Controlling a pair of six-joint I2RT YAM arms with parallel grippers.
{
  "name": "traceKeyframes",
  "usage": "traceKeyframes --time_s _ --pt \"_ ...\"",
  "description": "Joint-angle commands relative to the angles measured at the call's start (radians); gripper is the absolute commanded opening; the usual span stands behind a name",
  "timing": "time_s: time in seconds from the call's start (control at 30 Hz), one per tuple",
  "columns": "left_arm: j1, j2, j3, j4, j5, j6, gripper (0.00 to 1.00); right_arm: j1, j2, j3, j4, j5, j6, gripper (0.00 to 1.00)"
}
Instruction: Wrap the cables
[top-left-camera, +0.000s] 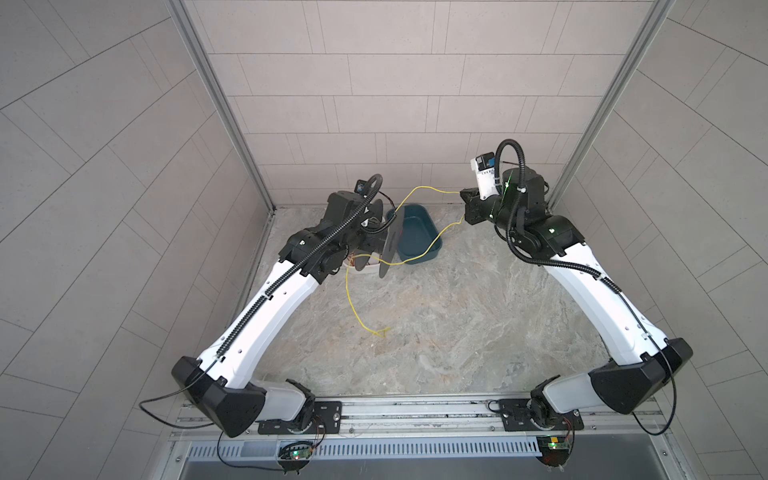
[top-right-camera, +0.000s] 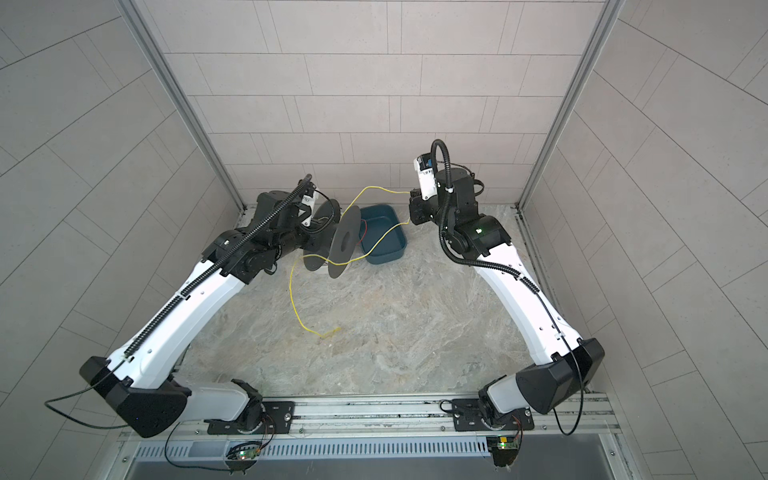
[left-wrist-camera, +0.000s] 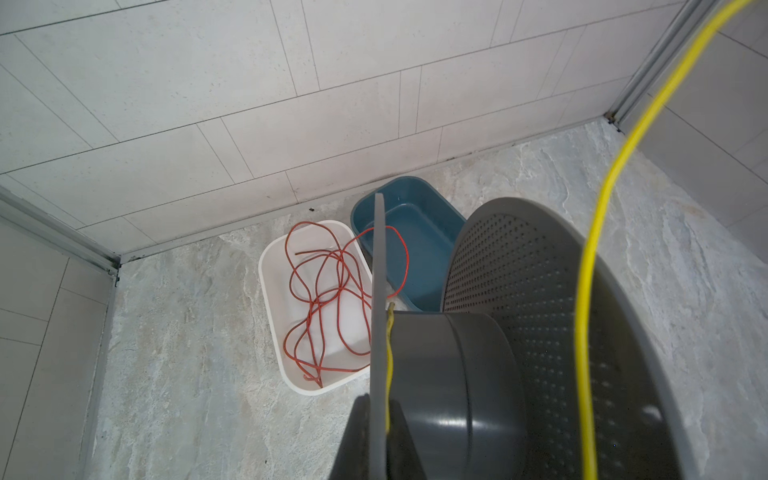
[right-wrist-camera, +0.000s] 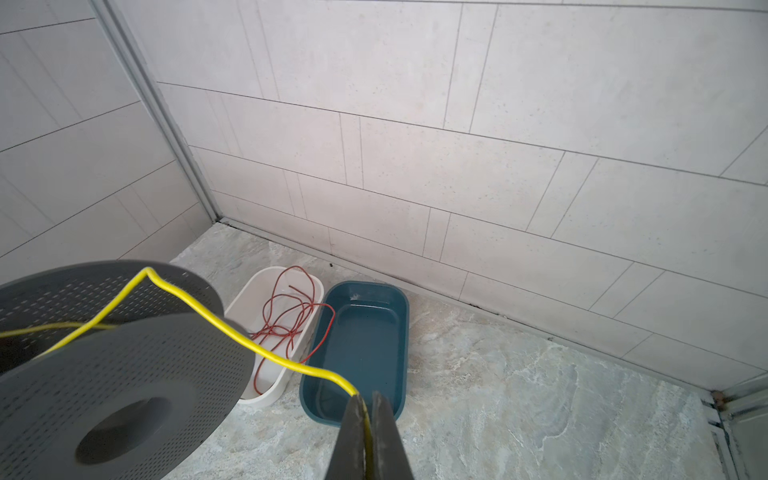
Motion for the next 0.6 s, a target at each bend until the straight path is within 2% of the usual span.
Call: traceKeyframes --time_s 0.0,0.3,0.57 --pt "0.001 -0.06 0.027 -0.017 -0.008 0.046 0.0 -0.046 0.02 0.031 0.061 0.061 0.03 0.0" --pt "0.002 -0.083 0.04 -0.015 0.008 0.033 0.0 -0.151 0.108 -0.083 0.162 0.002 0.142 0.0" --pt "0.011 -0.083 0.069 0.005 0.024 -0.039 0.0 -0.164 0.185 -0.156 0.246 0.014 0.163 0.0"
